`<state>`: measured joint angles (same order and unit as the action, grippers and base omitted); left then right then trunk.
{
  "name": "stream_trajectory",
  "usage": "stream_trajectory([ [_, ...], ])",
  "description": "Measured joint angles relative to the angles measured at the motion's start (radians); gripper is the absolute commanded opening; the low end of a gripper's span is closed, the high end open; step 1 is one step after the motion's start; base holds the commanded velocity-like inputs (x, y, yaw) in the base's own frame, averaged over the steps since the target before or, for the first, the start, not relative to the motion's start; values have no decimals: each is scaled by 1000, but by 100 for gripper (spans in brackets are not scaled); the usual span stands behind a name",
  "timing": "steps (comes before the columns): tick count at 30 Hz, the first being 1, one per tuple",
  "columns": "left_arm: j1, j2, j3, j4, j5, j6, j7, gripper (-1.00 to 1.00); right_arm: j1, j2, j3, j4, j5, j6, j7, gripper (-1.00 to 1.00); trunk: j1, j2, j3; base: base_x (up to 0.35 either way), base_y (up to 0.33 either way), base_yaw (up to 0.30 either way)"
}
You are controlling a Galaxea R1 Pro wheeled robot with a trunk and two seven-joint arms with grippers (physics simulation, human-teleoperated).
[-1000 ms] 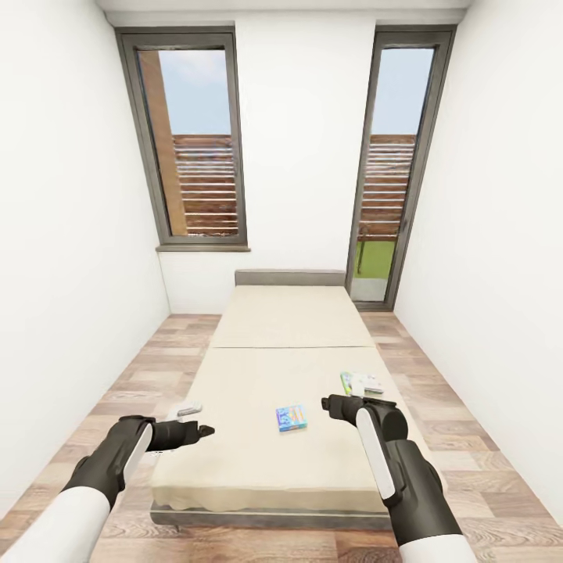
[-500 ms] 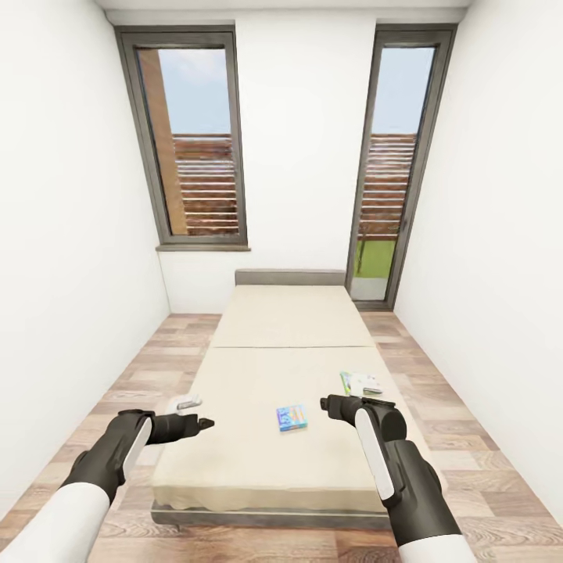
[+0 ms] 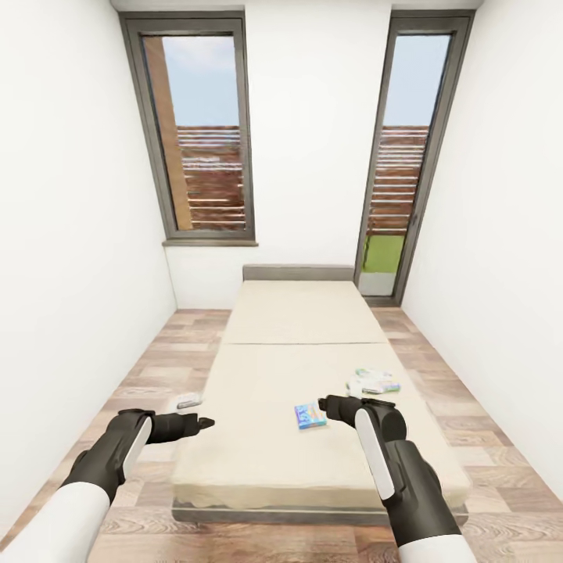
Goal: Put all the toys in the child's room - the three board games (two on the bed and one on the table), the two jigsaw puzzles on the table, and the tennis ball on the table - inside the toy box on the table in the child's room.
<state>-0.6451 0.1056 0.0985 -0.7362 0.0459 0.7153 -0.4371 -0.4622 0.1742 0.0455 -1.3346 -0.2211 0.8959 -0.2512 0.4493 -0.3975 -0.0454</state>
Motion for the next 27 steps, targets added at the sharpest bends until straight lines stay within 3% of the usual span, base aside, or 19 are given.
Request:
stream_trajectory([
  [6, 0, 3, -1, 0, 0, -4, -1, 100, 0, 0, 0, 2, -27, -1, -2, 100, 0, 0, -10, 1, 162, 0],
  [16, 0, 1, 0, 0, 0, -6, -1, 100, 0, 0, 0, 2, -32, 0, -3, 100, 0, 0, -26, 16, 6, 0],
  [27, 0, 1, 0, 0, 0, -6, 0, 100, 0, 0, 1, 4, -32, 2, -3, 100, 0, 0, -44, 241, -31, 0],
])
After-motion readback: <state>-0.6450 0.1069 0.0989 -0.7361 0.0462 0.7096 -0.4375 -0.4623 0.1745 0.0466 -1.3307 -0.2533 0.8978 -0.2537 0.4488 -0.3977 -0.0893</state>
